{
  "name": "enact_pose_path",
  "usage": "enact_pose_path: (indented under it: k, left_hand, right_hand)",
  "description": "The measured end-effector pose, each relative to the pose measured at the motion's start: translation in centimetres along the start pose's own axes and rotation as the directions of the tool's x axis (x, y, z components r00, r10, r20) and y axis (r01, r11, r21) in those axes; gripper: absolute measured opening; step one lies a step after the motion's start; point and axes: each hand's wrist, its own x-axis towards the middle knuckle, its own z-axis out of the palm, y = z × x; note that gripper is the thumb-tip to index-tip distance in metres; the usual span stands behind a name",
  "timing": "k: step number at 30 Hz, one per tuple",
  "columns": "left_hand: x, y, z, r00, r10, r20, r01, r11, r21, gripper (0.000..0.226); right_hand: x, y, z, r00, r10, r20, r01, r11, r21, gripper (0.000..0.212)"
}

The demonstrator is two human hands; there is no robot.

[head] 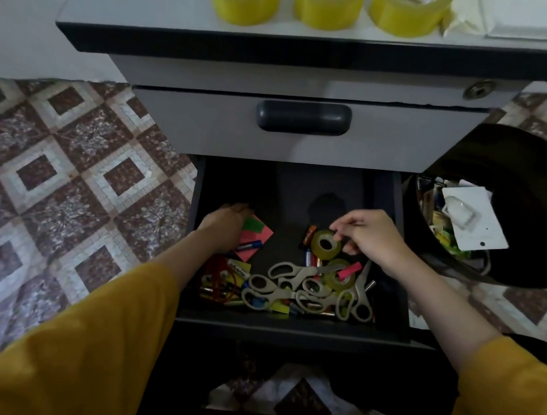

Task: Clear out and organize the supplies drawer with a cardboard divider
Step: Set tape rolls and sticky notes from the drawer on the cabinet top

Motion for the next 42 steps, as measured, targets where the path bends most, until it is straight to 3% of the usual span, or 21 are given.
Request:
enact_pose_path:
  k: [4, 9, 13, 18, 24, 29, 35, 39, 42]
  left_hand:
    - [-0.3, 0.1, -0.5, 0.996, -0.068, -0.055, 0.074, 0.990, 0.121, 0.051]
    - [-0.7, -0.4, -1.5, 0.990, -0.027, -0.138, 0.038, 0.996, 0.084, 0.029]
    - [-1.4, -0.8, -2.7, 0.991, -0.015, -0.133, 0.000, 0.994, -0.112, 0.030]
    - [-2.5, -0.5, -4.3, 0.983, -0.029, -0.179, -0.015, 0.970, -0.242, 0.021]
    - [-4.7, -0.2, -5.7, 0.964, -0.130, -0.230, 0.011, 0.889, -0.458, 0.018]
    - [-7.7, -2.1, -6.0, 0.957, -0.167, -0.238, 0.040, 0.886, -0.463, 0.018]
    - [-9.7, -4.3, -5.6, 0.903, -0.313, -0.294, 0.094, 0.812, -0.577, 0.012]
    - [-10.0, -5.4, -5.2, 0.908, -0.349, -0.233, 0.160, 0.802, -0.575, 0.010]
    - [-9.8, -5.9, -5.4, 0.909, -0.352, -0.225, 0.167, 0.800, -0.576, 0.010]
  right_hand:
    - [0.0, 0.0, 0.3, 1.000, 0.015, 0.020, -0.015, 1.000, -0.012, 0.016]
    - [0.1, 0.0, 0.4, 1.000, 0.022, 0.022, -0.021, 1.000, -0.021, 0.013]
    - [0.0, 0.1, 0.5, 0.999, 0.027, 0.028, -0.027, 0.999, -0.021, 0.013]
    - [0.0, 0.4, 0.2, 0.999, 0.043, 0.033, -0.042, 0.999, -0.032, 0.014]
    - [-0.3, 1.2, 0.3, 0.997, 0.060, 0.038, -0.057, 0.997, -0.059, 0.012]
    - [-0.7, 1.2, 3.6, 0.992, 0.036, 0.120, -0.018, 0.988, -0.153, 0.018]
    - [-0.6, -1.0, 9.9, 0.954, -0.097, 0.284, 0.169, 0.956, -0.242, 0.016]
    - [0.3, -2.3, 13.0, 0.918, -0.025, 0.395, 0.172, 0.925, -0.340, 0.027]
    - [0.9, -2.2, 14.6, 0.922, 0.003, 0.388, 0.159, 0.909, -0.386, 0.025]
